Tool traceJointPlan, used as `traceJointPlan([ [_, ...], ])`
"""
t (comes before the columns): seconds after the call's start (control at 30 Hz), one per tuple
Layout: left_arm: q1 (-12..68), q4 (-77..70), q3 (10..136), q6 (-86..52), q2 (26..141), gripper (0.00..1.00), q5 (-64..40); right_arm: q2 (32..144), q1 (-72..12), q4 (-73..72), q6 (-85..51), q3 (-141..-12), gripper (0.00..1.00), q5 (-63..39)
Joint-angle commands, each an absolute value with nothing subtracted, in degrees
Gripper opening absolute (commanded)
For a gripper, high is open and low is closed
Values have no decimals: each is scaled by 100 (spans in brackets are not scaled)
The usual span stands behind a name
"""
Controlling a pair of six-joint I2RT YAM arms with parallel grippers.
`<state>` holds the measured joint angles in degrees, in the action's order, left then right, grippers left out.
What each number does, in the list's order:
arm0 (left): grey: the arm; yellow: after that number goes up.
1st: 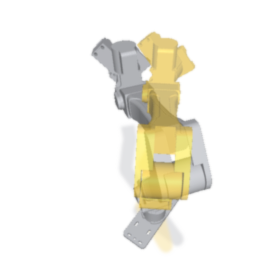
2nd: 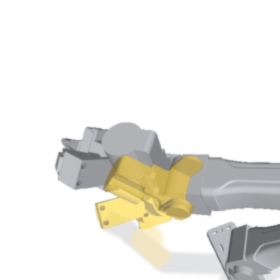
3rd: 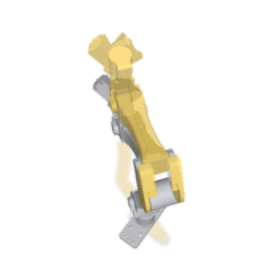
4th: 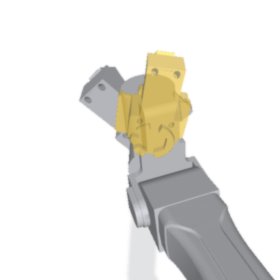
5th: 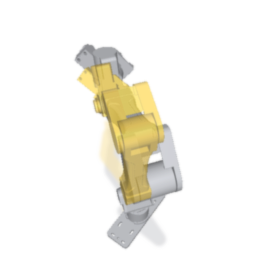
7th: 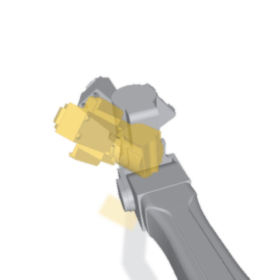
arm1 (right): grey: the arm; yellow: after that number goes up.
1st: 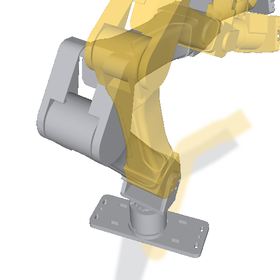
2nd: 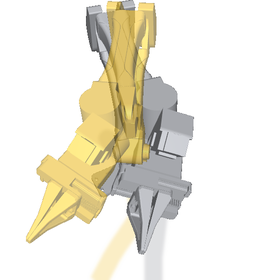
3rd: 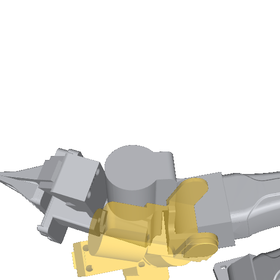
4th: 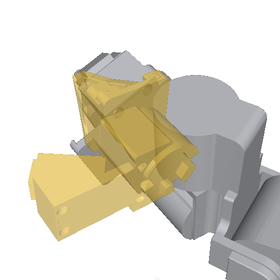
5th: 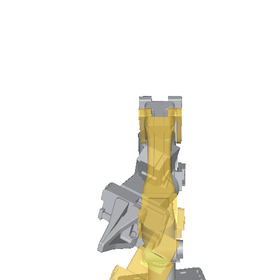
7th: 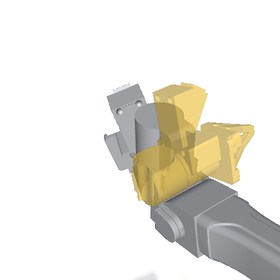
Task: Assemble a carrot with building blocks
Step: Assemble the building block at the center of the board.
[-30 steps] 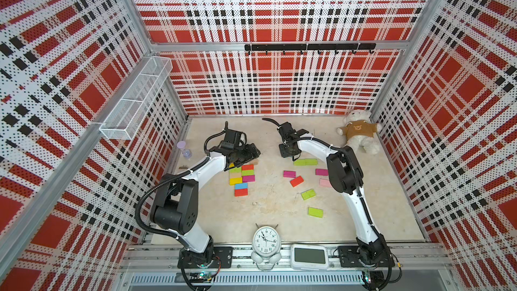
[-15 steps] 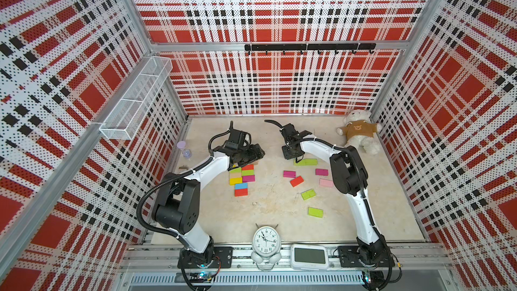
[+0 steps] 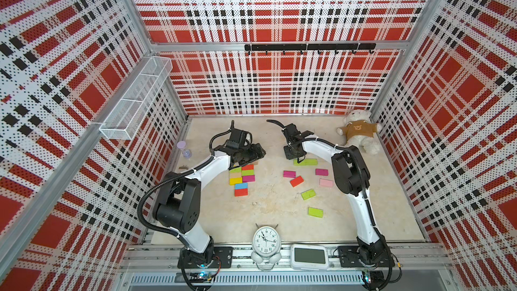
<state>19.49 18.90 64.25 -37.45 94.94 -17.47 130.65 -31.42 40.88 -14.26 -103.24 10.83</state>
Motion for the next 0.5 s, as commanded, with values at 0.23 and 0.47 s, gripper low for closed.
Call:
traceJointPlan([
  [0.23,2008,1874,6565,-3774,9510,80,-1668,12613,-3129,3911,-1414,-10165,38,1082],
  [0.47,2238,1919,6908,-3701,9773,79,-1617,12149,-3100,3820,-1579,-10035,55,780],
])
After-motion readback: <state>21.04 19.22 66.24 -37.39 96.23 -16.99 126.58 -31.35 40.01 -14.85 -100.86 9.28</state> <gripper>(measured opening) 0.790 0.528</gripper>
